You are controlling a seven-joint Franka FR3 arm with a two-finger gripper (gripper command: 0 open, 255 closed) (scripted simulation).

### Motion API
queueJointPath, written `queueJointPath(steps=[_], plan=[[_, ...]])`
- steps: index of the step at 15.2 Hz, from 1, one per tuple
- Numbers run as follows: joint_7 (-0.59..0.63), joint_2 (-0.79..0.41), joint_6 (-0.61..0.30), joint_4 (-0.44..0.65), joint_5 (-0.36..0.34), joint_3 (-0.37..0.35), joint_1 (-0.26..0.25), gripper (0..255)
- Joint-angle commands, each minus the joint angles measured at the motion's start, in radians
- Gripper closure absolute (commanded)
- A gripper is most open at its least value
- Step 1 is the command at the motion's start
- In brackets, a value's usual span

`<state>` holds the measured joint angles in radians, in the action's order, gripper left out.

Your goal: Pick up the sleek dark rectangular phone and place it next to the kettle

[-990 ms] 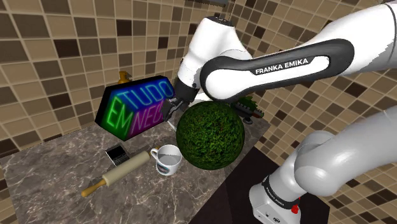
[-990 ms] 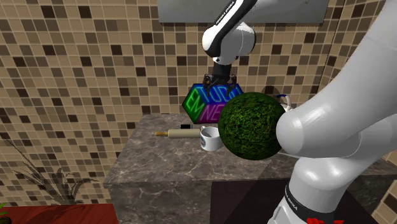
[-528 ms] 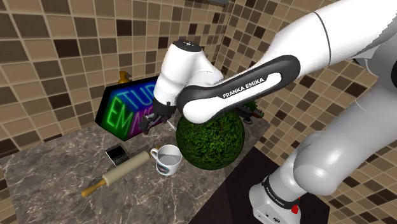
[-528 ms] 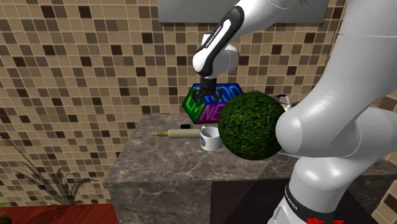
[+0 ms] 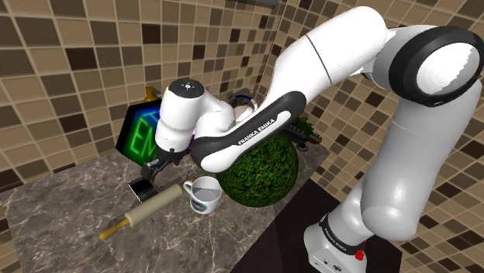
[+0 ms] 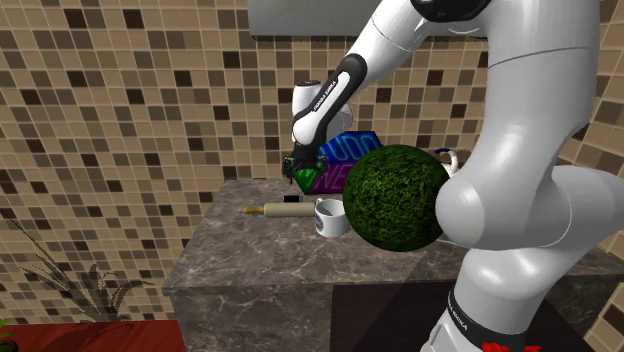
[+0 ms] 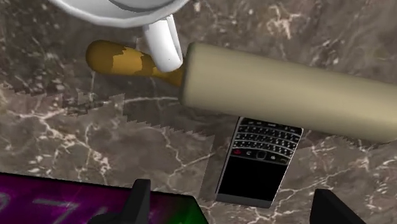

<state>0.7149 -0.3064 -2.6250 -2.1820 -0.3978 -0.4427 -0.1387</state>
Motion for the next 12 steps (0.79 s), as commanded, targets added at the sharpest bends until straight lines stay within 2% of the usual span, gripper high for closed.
queueJointPath(steps=[1, 5, 12], plan=[[0.068, -0.088, -0.005, 0.069, -0.075, 0.035, -0.053, 0], [0.143, -0.243, -0.005, 0.209, -0.159, 0.097, -0.146, 0], [0.171, -0.329, -0.041, 0.259, -0.199, 0.138, -0.178, 0]])
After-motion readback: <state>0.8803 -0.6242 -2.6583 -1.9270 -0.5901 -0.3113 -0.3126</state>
